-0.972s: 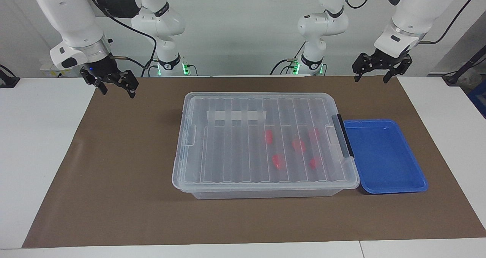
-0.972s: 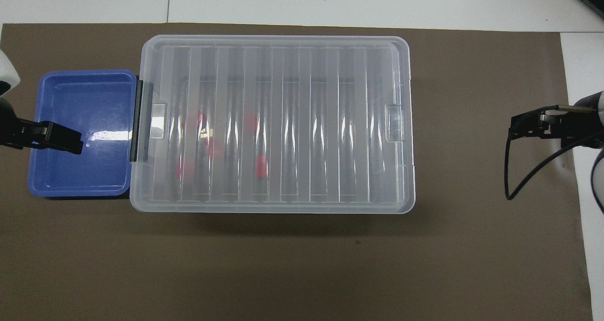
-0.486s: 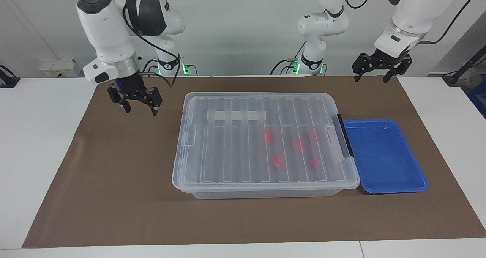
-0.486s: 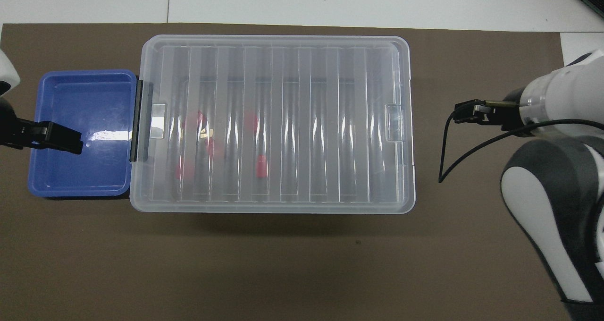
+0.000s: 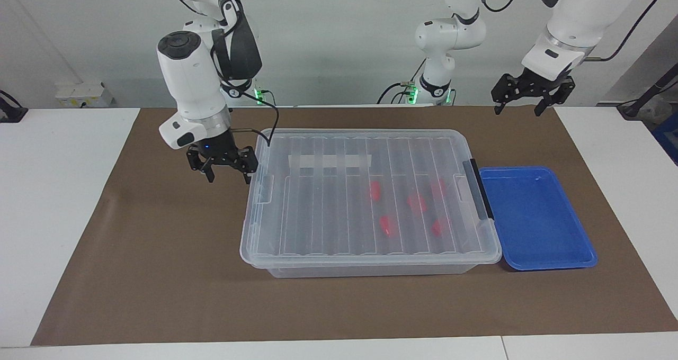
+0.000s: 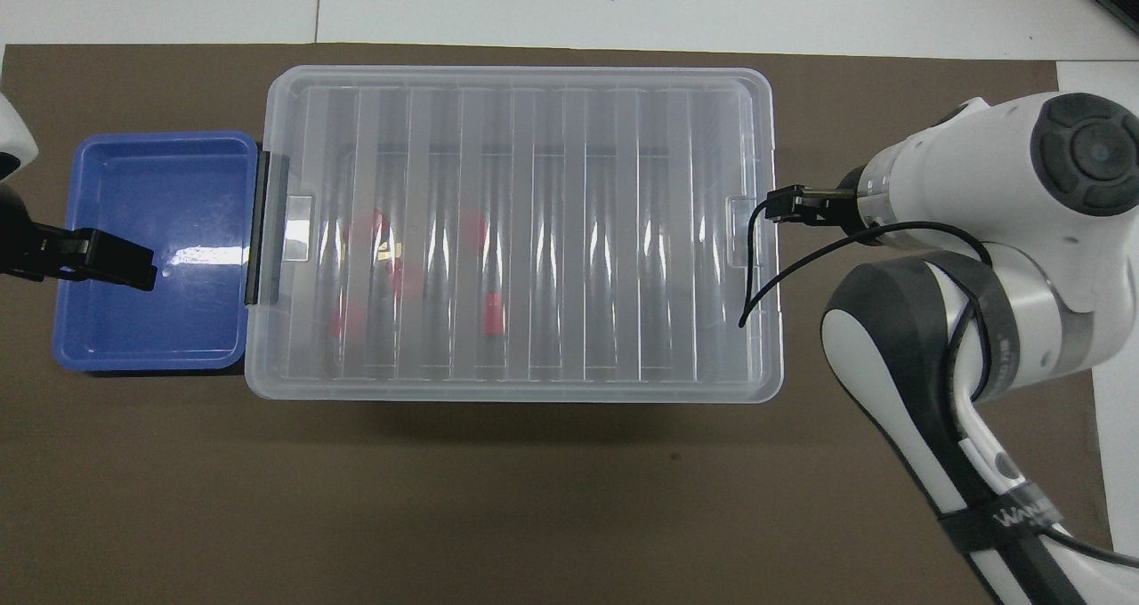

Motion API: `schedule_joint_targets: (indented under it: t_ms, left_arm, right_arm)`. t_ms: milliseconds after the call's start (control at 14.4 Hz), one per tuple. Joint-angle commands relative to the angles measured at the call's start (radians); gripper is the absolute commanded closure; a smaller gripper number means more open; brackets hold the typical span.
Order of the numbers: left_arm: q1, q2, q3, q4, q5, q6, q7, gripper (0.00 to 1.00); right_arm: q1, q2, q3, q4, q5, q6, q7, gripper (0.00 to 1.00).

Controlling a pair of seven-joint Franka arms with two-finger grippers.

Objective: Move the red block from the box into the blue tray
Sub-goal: 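Reach the right gripper to the clear box lid edge and grasp it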

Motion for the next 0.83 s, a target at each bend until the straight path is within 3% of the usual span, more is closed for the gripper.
schedule_joint_targets:
  t_ms: [0, 764]
  left_arm:
    - [0.007, -0.033, 0.002, -0.037, -0.014, 0.013, -0.006, 0.0]
    - [0.007, -0.033, 0.002, -0.037, -0.014, 0.013, -0.006, 0.0]
  right_arm:
    - [0.017, -0.018, 0.0, -0.055, 0.009, 0.037, 0.044, 0.02]
    - [0.004, -0.052, 0.0, -0.132, 0.009, 0.011, -0.014, 0.02]
